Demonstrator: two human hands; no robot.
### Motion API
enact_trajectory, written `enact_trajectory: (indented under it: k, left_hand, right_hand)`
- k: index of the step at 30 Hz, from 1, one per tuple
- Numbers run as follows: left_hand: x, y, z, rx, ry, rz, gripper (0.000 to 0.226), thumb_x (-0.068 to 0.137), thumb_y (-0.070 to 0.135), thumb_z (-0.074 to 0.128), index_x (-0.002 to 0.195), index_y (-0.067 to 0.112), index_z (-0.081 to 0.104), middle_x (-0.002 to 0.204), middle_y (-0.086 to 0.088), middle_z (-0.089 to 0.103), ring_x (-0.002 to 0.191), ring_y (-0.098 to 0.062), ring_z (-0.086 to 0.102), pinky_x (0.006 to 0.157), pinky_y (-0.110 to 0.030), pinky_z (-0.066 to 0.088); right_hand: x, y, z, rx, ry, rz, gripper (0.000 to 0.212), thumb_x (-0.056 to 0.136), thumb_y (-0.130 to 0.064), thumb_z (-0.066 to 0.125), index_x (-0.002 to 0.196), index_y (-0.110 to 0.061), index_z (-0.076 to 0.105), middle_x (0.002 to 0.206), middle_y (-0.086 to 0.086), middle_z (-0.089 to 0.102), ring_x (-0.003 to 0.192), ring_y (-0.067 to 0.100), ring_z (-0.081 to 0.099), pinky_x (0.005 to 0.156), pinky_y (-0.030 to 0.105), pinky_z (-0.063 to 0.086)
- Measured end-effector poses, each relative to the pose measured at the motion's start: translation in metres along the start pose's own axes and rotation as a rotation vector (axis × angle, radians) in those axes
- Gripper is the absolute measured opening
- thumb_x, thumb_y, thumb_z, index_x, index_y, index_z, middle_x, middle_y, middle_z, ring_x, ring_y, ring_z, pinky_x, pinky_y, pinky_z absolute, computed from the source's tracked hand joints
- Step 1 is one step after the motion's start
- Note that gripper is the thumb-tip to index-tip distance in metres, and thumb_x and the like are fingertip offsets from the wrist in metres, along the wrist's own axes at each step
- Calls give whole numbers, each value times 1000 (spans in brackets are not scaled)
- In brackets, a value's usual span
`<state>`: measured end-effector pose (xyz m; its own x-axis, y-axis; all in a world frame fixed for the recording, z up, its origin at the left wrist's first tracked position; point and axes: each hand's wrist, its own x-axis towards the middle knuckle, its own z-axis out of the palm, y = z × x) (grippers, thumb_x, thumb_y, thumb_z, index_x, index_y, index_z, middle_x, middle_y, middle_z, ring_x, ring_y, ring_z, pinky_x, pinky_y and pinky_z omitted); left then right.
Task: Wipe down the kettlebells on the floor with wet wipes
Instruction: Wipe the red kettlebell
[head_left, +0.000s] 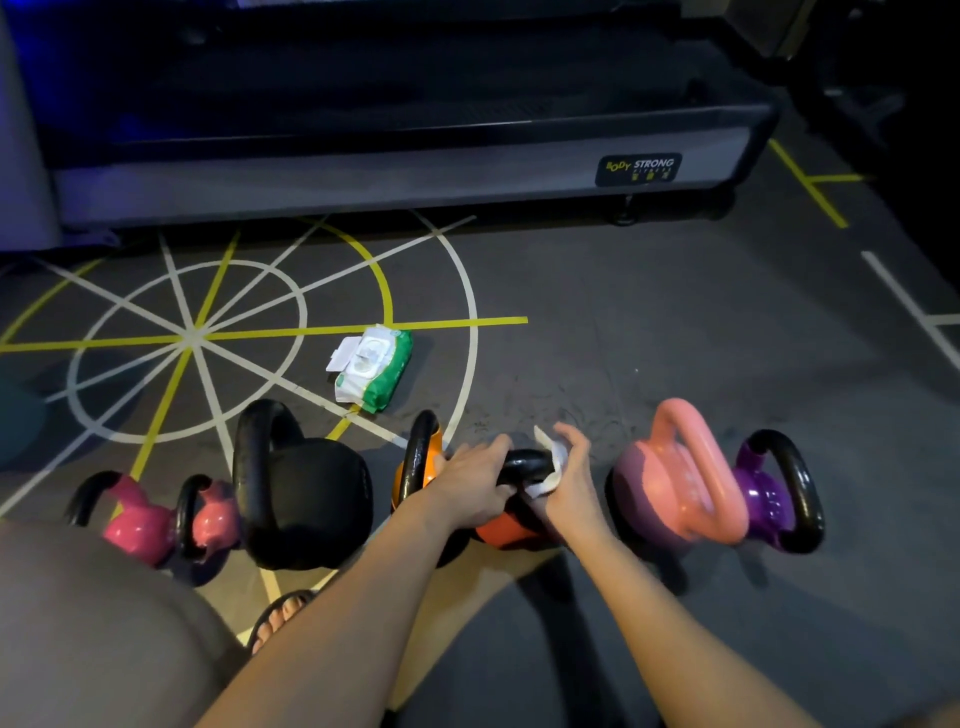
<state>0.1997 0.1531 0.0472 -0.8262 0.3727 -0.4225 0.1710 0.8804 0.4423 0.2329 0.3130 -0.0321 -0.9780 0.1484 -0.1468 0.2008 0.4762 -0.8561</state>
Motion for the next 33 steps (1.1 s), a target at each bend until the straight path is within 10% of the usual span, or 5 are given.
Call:
enact_trajectory:
  k: [7, 11, 17, 28, 33]
  left_hand:
    - [-1, 2, 1, 6, 14, -1, 26, 96, 29, 59, 113, 31, 39, 127, 4, 57, 123, -26, 47, 104, -51, 29]
    - [-1, 0, 1, 11, 10, 2, 27, 97, 29, 58, 118, 29, 41, 130, 4, 56, 124, -25, 46, 105, -49, 29]
    - [1, -2, 6, 27, 15, 16, 34, 96, 30, 60, 124, 29, 41, 131, 4, 55, 125, -24, 45, 103, -48, 27]
    - [3, 1, 6, 61, 13, 4, 30, 97, 29, 59, 119, 28, 39, 129, 3, 55, 124, -25, 44, 102, -49, 31]
    - [1, 1, 8, 80, 41, -15, 31, 95, 25, 61, 118, 25, 40, 124, 1, 55, 122, -25, 45, 102, -47, 30]
  right_hand:
    - [-13, -3, 10, -19, 173, -163, 67, 69, -27, 66, 134, -20, 53, 139, -9, 48, 133, 14, 46, 111, 30, 36]
    - [-14, -14, 10, 86, 157, -81, 70, 70, -17, 71, 136, -28, 50, 129, -15, 51, 114, -4, 51, 93, 9, 39]
    - [-1, -4, 5, 77, 140, -38, 23, 67, -38, 68, 83, -27, 57, 77, -7, 62, 70, 2, 56, 63, 11, 39]
    - [19, 5, -11, 69, -113, 32, 38, 68, -11, 84, 64, -30, 50, 55, -17, 54, 54, -5, 44, 53, 20, 39]
    - [10, -14, -6, -69, -101, -33, 36, 65, -11, 75, 87, -35, 60, 83, -13, 68, 80, 8, 62, 73, 33, 52]
